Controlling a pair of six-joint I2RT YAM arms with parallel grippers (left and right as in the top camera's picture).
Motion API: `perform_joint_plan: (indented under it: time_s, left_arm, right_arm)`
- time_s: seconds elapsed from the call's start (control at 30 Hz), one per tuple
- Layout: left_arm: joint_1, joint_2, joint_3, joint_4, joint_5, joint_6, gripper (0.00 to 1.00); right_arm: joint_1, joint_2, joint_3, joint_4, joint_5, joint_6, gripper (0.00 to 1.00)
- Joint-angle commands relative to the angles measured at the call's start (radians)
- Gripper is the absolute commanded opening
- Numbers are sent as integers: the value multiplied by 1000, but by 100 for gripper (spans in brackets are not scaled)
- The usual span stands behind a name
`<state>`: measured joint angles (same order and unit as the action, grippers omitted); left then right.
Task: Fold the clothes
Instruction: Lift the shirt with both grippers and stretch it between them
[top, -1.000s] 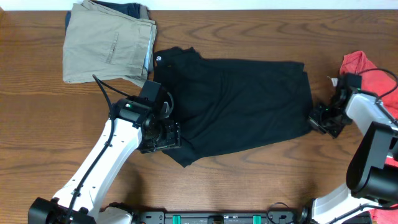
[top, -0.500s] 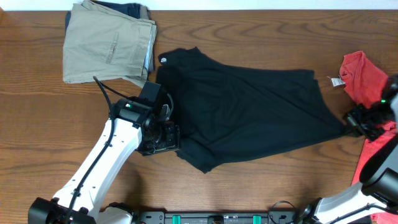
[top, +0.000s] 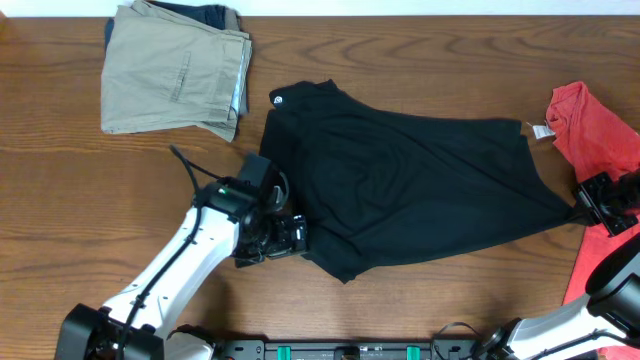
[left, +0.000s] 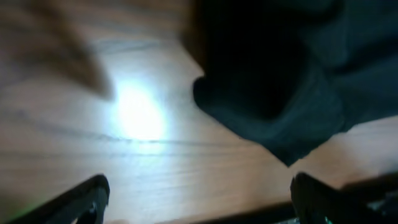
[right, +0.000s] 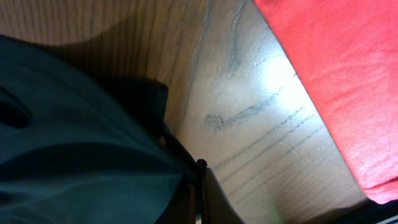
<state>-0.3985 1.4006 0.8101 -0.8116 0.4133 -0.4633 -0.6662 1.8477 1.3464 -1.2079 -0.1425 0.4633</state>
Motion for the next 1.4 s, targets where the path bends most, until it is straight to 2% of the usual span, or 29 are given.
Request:
perform_joint_plan:
  time_s: [0.0, 0.27, 0.5, 0.8, 0.83, 0.97, 1.03, 1.27, 1.37]
  left_arm:
    - [1, -3, -16, 60, 32, 26, 95]
    - [3, 43, -16, 179, 31, 157, 95]
    - [11, 165, -16, 236, 29, 175, 95]
    - [61, 193, -16, 260, 175, 281, 93]
    - [61, 193, -16, 260, 179, 283, 89]
    - [61, 193, -16, 260, 187, 288, 62]
    - [61, 193, -16, 260, 187, 288, 52]
    - [62, 191, -16, 260, 185, 288, 31]
    - [62, 184, -15, 253, 181, 286, 14]
  right_arm:
    - [37, 0, 14, -1, -4, -1, 1]
    - [94, 0, 14, 0, -4, -1, 1]
    - [126, 0, 13, -1, 11, -10, 1]
    - [149, 0, 13, 2, 31, -16, 1]
    - [152, 0, 13, 3, 31, -16, 1]
    - [162, 0, 13, 3, 31, -16, 1]
    - [166, 0, 13, 3, 31, -16, 1]
    - [166, 0, 13, 3, 31, -16, 1]
    - [166, 0, 13, 2, 31, -16, 1]
